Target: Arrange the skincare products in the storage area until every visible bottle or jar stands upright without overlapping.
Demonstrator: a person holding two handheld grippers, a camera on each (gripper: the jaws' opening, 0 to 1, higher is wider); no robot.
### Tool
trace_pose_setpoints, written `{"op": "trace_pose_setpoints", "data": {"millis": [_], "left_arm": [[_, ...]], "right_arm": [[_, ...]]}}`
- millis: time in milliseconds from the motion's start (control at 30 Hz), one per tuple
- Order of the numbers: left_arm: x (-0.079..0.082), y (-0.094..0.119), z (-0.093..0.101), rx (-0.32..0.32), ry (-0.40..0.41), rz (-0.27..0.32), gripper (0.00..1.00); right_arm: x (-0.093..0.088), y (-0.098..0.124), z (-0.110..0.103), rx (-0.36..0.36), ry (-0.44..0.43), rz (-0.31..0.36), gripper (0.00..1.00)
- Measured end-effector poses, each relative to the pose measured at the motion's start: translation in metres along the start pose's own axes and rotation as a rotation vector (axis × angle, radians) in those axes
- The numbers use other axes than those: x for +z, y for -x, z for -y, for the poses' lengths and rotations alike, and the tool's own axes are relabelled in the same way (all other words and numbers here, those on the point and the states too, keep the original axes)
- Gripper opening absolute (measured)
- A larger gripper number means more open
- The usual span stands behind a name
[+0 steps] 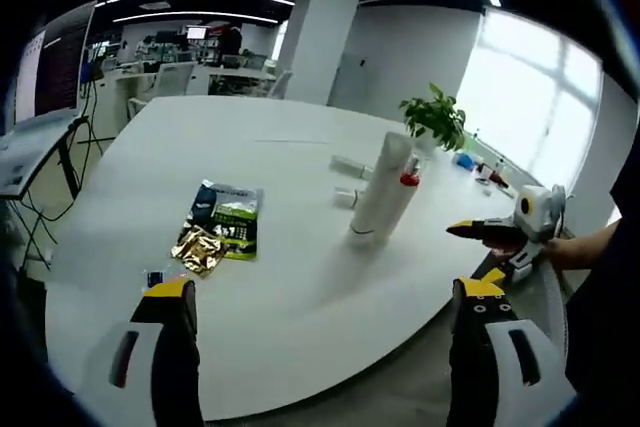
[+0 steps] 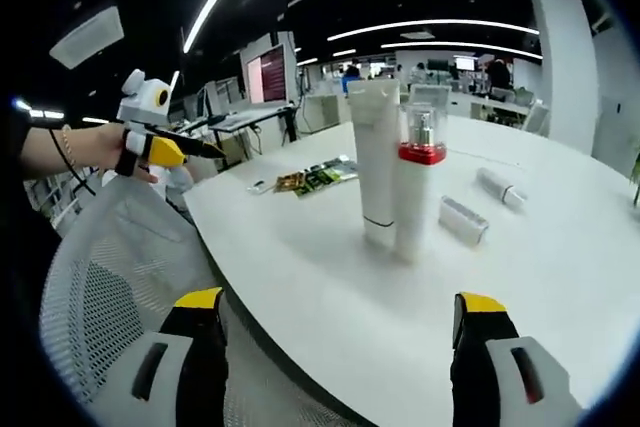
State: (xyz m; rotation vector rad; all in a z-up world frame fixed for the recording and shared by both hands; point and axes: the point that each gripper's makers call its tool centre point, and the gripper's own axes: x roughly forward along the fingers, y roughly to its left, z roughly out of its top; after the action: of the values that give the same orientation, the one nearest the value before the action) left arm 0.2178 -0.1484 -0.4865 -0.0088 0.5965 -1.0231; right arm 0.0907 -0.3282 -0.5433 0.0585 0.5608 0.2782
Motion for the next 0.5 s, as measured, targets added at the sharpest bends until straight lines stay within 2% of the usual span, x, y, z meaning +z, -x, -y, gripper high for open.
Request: {"op": "trace_pose_setpoints", "data": {"millis": [167, 367, 400, 433, 500], "left_arm": [[-0.010, -0.009, 0.002, -0.018, 0.006, -0.032, 0.99], [-0.010, -0.014, 0.003, -0.024, 0.040, -0.021, 0.99], [-0.010, -0.014, 0.002, -0.022, 0.038, -0.022, 0.99], [-0.011, -0.014, 0.002, -0.024, 0.028, -0.028, 0.99], [-0.012, -0.014, 0.002, -0.030, 0.026, -0.033, 0.99]], "right_arm": [[-0.003, 0.000, 0.005, -0.015, -0.028, -0.005, 0.99], [-0.003, 0.000, 0.022, -0.042, -0.067, 0.002, 0.98], [-0.006, 0.000, 0.023, -0.043, -0.043, -0.007, 0.97], [-0.012, 0.000, 0.023, -0.036, -0.056, -0.045, 0.97], [-0.007, -0.001, 0.020, -0.018, -0.078, -0.024, 0.96]]}}
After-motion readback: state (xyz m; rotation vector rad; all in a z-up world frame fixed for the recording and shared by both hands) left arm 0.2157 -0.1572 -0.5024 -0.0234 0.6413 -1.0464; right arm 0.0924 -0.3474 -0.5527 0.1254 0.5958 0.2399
